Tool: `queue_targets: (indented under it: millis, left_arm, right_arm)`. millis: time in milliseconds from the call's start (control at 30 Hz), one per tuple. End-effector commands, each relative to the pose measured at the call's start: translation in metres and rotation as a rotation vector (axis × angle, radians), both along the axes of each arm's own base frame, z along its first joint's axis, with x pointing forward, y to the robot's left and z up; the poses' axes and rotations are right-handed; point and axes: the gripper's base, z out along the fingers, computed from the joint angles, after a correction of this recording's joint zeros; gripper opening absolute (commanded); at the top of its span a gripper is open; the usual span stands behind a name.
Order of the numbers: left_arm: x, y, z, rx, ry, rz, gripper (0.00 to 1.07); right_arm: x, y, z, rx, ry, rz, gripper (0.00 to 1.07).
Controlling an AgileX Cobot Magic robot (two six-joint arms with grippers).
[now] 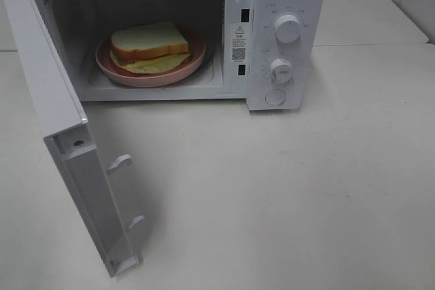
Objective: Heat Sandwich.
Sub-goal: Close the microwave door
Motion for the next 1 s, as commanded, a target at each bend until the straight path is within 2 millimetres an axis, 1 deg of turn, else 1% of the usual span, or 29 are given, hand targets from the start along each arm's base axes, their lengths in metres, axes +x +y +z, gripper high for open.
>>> queue_targets:
  millis: [33,100,133,167,267,300,333,433,467,600,733,1000]
  left_arm:
    - [-0.003,-0.001,0.0,-0.007,-0.031,-0.006,1.01]
    - [-0.003,-0.001,0.0,-0.007,-0.031,-0.006,1.01]
    - [-0.003,-0.001,0.0,-0.007,-0.031,-0.006,1.01]
    - [-0.003,-0.001,0.0,-0.007,-0.031,-0.006,1.01]
    - [-0.003,-0.001,0.0,-0.007,-0.031,-0.006,1.01]
    - [-0.003,-0.001,0.0,-0.007,-0.031,-0.006,1.01]
    - [-0.003,-0.001,0.0,-0.007,-0.031,-0.006,1.01]
    - [-0.003,-0.001,0.0,-0.007,-0.031,-0.006,1.01]
    - [-0.003,-0.001,0.0,-0.007,-0.031,-0.006,1.01]
    - [-0.003,-0.001,0.0,-0.007,-0.031,-0.006,1.01]
    - [-0.003,-0.001,0.0,-0.007,-0.031,-0.006,1.01]
    - [-0.003,-0.001,0.0,-0.008,-0.027,-0.006,1.01]
  right_arm:
    - [-0.011,-0.017,0.001,-0.018,-0.066,-0.125,0.76]
    - [-0.018,-0.024,0.003,-0.01,-0.123,-0.187,0.76]
    - [-0.018,-0.024,0.003,-0.01,-0.123,-0.187,0.76]
    - [-0.026,-0.028,0.005,0.015,-0.171,-0.234,0.76]
    - [-0.037,-0.033,0.007,0.07,-0.23,-0.324,0.76]
    - [-0.037,-0.033,0.007,0.07,-0.23,-0.324,0.76]
    - [-0.044,-0.035,0.007,0.102,-0.271,-0.38,0.76]
    - [-0.055,-0.039,0.007,0.126,-0.344,-0.477,0.76]
    - [-0.055,-0.039,0.007,0.126,-0.344,-0.477,0.76]
    - [-0.064,-0.04,0.006,0.168,-0.409,-0.576,0.76]
    - [-0.064,-0.039,0.001,0.187,-0.476,-0.606,0.76]
    - [-0.064,-0.039,0.002,0.187,-0.479,-0.614,0.76]
